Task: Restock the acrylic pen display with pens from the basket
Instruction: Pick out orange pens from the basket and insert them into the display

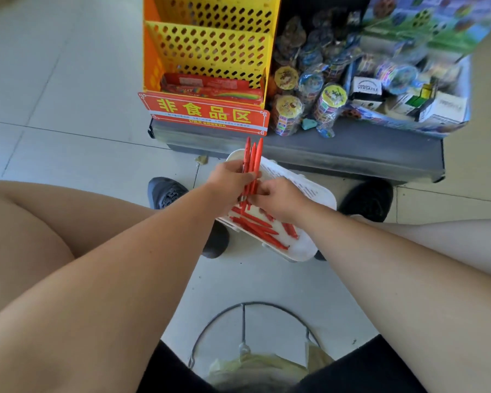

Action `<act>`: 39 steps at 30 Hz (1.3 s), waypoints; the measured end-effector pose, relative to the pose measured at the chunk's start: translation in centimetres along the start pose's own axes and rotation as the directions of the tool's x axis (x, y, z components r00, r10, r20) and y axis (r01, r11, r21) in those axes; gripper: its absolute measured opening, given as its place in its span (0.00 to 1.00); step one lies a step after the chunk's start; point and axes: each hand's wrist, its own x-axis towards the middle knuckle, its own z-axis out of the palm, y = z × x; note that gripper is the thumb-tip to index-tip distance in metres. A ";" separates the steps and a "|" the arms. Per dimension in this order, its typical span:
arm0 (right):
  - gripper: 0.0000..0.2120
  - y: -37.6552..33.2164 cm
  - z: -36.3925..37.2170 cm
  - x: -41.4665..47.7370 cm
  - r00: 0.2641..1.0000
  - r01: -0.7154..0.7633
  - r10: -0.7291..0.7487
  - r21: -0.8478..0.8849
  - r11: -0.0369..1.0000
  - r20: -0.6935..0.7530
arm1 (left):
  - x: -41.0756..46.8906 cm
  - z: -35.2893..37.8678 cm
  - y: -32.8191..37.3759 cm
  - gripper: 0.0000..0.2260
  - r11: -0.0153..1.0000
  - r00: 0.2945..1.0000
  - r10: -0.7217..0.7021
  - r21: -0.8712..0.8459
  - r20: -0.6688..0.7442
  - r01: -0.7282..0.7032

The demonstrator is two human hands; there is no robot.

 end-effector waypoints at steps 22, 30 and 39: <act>0.17 -10.5 -10.3 -9.1 0.396 0.618 -0.705 -0.397 0.678 -0.588 | -14.5 1.5 15.5 0.06 0.861 0.883 0.470 -0.230 0.015 -0.454; 0.16 -15.9 -14.4 -11.9 0.271 0.621 -0.742 -0.478 0.621 -0.613 | -18.7 2.8 20.9 0.07 0.760 0.824 0.555 -0.333 -0.113 -0.558; 0.11 -19.3 -21.5 -11.8 0.276 0.631 -0.746 -0.471 0.616 -0.606 | -18.8 5.2 27.4 0.08 0.620 0.692 0.683 -0.315 -0.234 -0.718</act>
